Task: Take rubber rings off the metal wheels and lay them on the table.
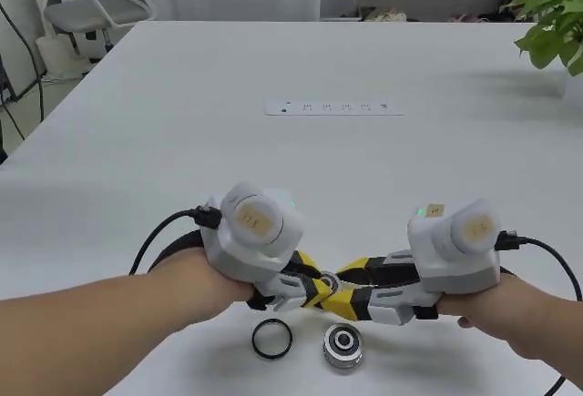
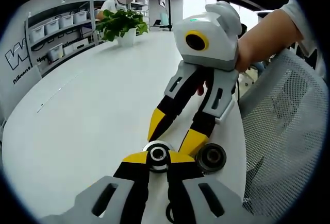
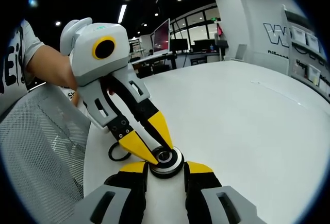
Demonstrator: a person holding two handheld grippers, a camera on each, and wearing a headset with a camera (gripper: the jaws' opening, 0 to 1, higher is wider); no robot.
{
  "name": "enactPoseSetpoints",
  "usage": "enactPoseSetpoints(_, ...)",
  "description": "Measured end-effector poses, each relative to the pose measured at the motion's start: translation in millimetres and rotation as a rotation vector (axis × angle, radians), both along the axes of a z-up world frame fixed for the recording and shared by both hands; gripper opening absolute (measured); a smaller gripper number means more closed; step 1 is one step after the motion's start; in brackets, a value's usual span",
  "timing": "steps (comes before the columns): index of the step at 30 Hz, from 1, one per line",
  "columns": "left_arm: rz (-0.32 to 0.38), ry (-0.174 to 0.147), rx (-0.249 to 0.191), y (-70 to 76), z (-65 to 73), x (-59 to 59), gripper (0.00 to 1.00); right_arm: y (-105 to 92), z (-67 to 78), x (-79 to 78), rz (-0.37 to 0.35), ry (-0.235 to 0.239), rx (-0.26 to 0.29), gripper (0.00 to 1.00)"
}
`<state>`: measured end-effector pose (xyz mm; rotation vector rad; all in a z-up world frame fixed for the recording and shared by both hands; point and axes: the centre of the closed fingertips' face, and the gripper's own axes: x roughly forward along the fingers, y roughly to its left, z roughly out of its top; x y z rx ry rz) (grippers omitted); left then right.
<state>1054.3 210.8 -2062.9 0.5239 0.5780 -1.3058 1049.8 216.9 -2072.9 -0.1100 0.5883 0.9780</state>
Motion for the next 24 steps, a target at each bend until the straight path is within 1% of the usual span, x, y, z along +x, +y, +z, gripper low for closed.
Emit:
enactPoseSetpoints(4, 0.002, -0.001, 0.0, 0.0, -0.2, 0.0, 0.07, -1.2, -2.5, -0.2, 0.002, -0.002, -0.013, 0.26)
enactPoseSetpoints(8, 0.004, -0.002, 0.0, -0.2, -0.2, -0.1, 0.07, -3.4, -7.0, -2.0, 0.01, -0.008, -0.044, 0.24)
enactPoseSetpoints(9, 0.005, -0.002, 0.0, -0.3, -0.2, -0.1, 0.07, -3.3, -6.2, -1.4, 0.012, -0.016, -0.043, 0.24)
enactPoseSetpoints(11, 0.006, -0.003, 0.0, -0.2, -0.1, 0.0, 0.07, -3.6, -6.2, -2.2, 0.009, -0.012, -0.044, 0.23)
enactPoseSetpoints(24, 0.01, -0.002, 0.001, -0.2, 0.0, -0.5, 0.07, -3.7, -4.4, -4.6, 0.021, -0.043, -0.067, 0.2)
